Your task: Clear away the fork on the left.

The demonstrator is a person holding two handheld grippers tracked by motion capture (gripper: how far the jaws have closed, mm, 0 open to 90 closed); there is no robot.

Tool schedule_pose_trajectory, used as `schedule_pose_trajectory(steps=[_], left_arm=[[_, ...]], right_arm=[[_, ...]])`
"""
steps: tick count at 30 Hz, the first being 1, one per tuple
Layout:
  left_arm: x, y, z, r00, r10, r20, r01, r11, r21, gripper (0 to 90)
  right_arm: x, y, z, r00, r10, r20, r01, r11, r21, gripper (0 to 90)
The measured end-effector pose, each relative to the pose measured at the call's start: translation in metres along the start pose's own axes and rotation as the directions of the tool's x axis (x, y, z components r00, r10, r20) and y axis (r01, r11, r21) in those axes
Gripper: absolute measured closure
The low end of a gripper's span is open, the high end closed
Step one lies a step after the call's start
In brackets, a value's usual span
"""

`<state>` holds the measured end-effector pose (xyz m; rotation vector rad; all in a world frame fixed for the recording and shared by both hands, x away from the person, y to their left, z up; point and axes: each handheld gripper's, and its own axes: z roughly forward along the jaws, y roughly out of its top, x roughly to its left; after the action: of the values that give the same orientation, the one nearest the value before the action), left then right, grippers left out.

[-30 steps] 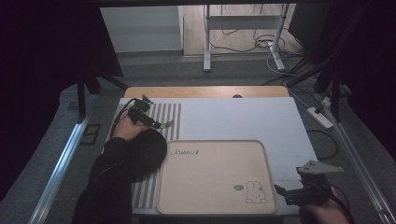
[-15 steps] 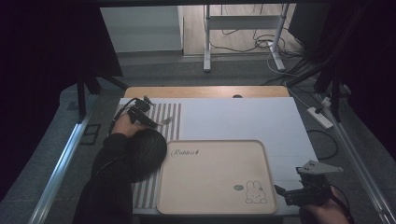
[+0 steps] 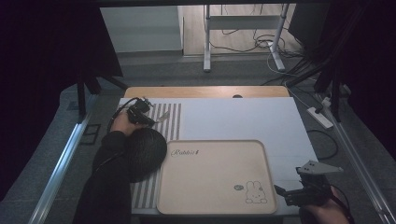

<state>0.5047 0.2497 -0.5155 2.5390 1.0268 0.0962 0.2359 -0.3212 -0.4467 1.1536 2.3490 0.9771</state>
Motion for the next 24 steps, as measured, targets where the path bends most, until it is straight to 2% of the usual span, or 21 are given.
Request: schedule_pose_trajectory(steps=[1, 3, 5, 7, 15, 18, 19, 24], left_arm=[[0.001, -0.001, 0.000, 1.0000, -0.004, 0.006, 0.004, 1.0000, -0.003, 86.9], [0.003, 0.000, -0.001, 0.9998, -0.010, -0.020, 0.010, 0.9999, 0.006, 87.0], [0.004, 0.001, -0.002, 0.9995, -0.002, -0.032, 0.003, 0.9999, 0.013, 87.0], [0.003, 0.004, -0.007, 0.9969, 0.018, -0.076, -0.016, 0.9993, 0.033, 87.1], [0.004, 0.009, -0.027, 0.9900, 0.052, -0.131, -0.042, 0.9960, 0.078, 87.1], [0.005, 0.009, -0.033, 0.9880, 0.049, -0.147, -0.036, 0.9955, 0.087, 87.1], [0.006, 0.007, -0.040, 0.9848, 0.043, -0.168, -0.029, 0.9958, 0.087, 87.1], [0.008, 0.004, -0.054, 0.9847, 0.033, -0.171, -0.015, 0.9945, 0.104, 87.0]], right_arm=[[0.000, 0.000, 0.000, 1.0000, 0.002, 0.000, -0.002, 1.000, -0.001, 0.0], [0.000, 0.000, 0.000, 1.0000, 0.004, 0.000, -0.004, 1.000, -0.001, 0.0], [0.000, 0.000, 0.000, 1.0000, 0.001, 0.000, -0.001, 1.000, -0.001, 0.0], [0.000, 0.000, 0.000, 1.0000, 0.000, 0.002, 0.000, 1.000, -0.001, 0.0], [0.000, 0.000, 0.000, 1.0000, -0.002, 0.001, 0.002, 1.000, -0.001, 0.0], [0.000, 0.000, 0.000, 1.0000, -0.002, 0.000, 0.002, 1.000, -0.001, 0.0], [0.000, 0.000, 0.000, 1.0000, -0.002, 0.001, 0.002, 1.000, -0.001, 0.0], [0.000, 0.000, 0.000, 1.0000, -0.006, 0.003, 0.006, 1.000, 0.003, 0.0]])
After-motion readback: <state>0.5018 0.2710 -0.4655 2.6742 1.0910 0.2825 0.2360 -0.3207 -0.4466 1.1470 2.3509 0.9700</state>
